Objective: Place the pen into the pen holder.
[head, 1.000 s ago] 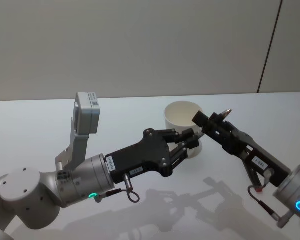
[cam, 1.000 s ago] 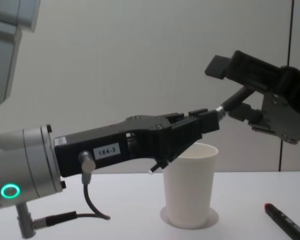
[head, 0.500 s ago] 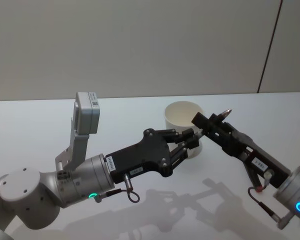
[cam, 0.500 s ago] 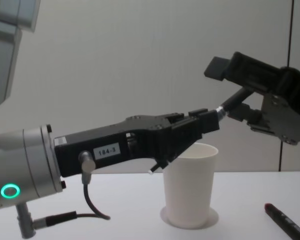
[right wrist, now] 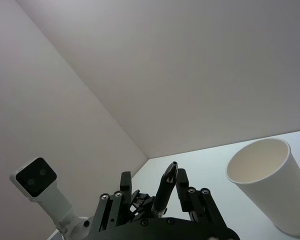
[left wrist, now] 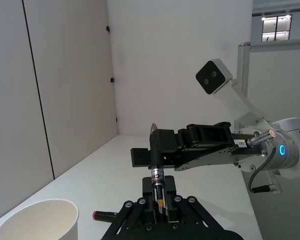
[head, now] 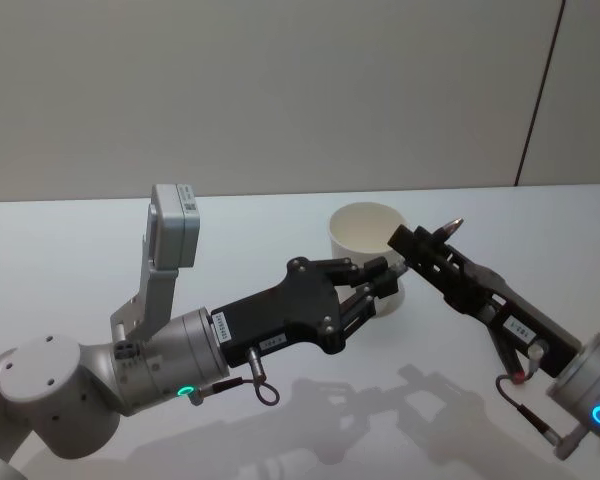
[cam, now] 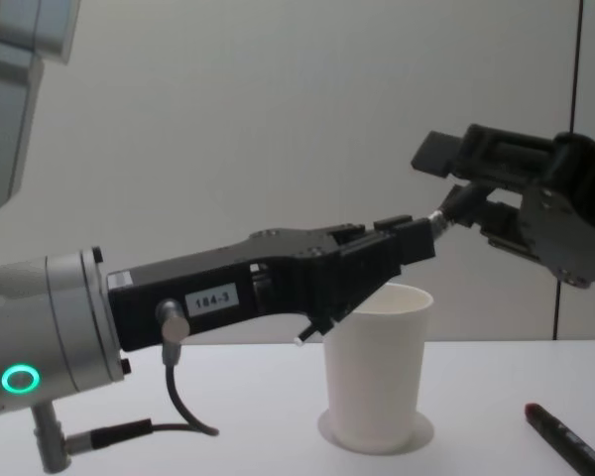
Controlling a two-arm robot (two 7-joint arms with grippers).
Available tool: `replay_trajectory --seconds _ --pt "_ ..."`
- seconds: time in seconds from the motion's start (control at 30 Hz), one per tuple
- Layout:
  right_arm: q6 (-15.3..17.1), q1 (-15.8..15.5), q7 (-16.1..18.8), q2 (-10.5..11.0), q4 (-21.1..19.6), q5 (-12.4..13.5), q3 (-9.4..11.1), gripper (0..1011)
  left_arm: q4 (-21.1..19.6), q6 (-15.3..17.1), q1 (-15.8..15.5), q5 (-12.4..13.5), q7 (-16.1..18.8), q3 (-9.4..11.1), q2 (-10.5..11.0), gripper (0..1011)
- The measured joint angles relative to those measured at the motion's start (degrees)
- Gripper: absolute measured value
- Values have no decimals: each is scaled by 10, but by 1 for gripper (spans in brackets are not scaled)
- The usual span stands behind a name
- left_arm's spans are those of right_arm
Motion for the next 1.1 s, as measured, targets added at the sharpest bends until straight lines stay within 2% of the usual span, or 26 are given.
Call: replay_trajectory --seconds 0.07,0.17,0.2,0.23,0.27,0.33,0.43,0.53,0.93,1.0,1.1 --pt "0 0 0 0 0 0 0 509 0 0 0 0 0 0 0 139" --pt "0 0 0 0 0 0 0 429 0 0 0 0 0 0 0 140" --pt "0 0 0 0 0 0 0 366 0 0 0 0 0 0 0 140" --pt "0 0 0 0 0 0 0 366 0 0 0 0 0 0 0 140" --pt "0 0 0 0 0 0 0 305 0 0 0 0 -1 0 0 140" --pt "0 0 0 0 0 0 0 273 0 0 0 0 -1 0 0 140" --pt "0 0 0 1 0 0 0 152 0 0 0 0 -1 0 0 140" --pt "0 0 0 1 0 0 -1 116 0 0 0 0 -1 0 0 140" --pt "0 0 0 1 0 0 0 116 0 0 0 0 -1 0 0 140" --pt "0 0 0 1 0 0 0 116 0 0 0 0 0 0 0 152" --pt "0 0 0 1 0 0 0 116 0 0 0 0 0 0 0 223"
